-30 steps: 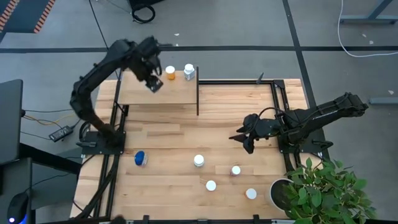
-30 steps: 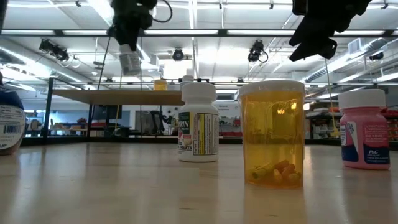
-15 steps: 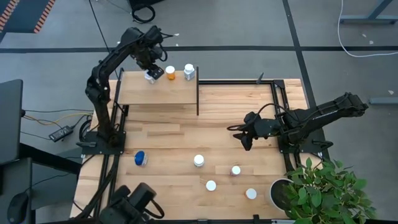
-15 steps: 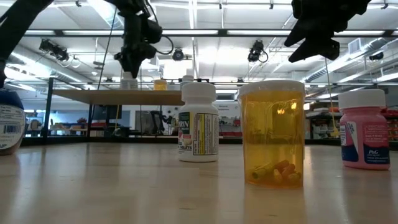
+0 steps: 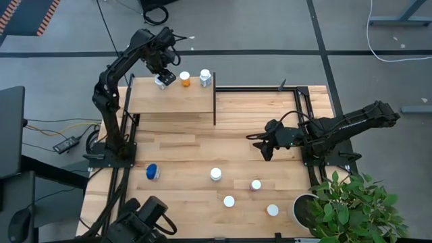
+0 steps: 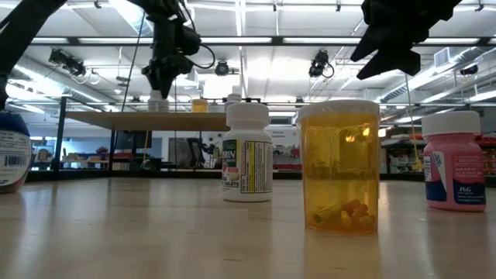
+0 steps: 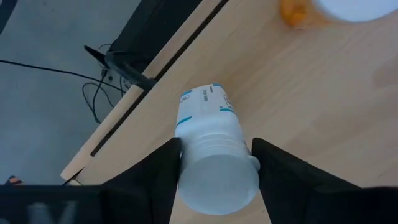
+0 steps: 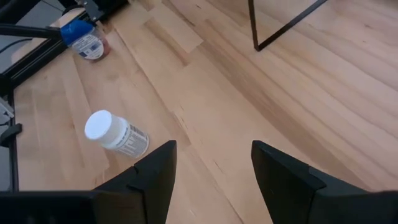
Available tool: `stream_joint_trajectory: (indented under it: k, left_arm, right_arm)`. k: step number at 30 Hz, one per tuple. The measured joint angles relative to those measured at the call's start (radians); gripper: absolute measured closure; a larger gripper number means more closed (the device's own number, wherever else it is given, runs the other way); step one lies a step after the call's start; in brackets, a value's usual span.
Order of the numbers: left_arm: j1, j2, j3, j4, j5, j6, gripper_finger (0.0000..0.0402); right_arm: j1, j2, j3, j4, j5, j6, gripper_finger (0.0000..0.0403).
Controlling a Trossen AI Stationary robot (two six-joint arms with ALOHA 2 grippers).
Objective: Pick and place medicine bottles onto shelf by color
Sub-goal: Put the white pill bottle on the shelf
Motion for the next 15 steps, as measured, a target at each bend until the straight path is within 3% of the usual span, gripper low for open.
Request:
stream_joint_trajectory:
  k: [15]
  left_arm:
    - [0.0,0.0,0.0,0.019,-0.041,0.005,0.0139]
  right_arm:
    - [-0.003,0.0,0.0,0.0,0.0,0.003,0.0187]
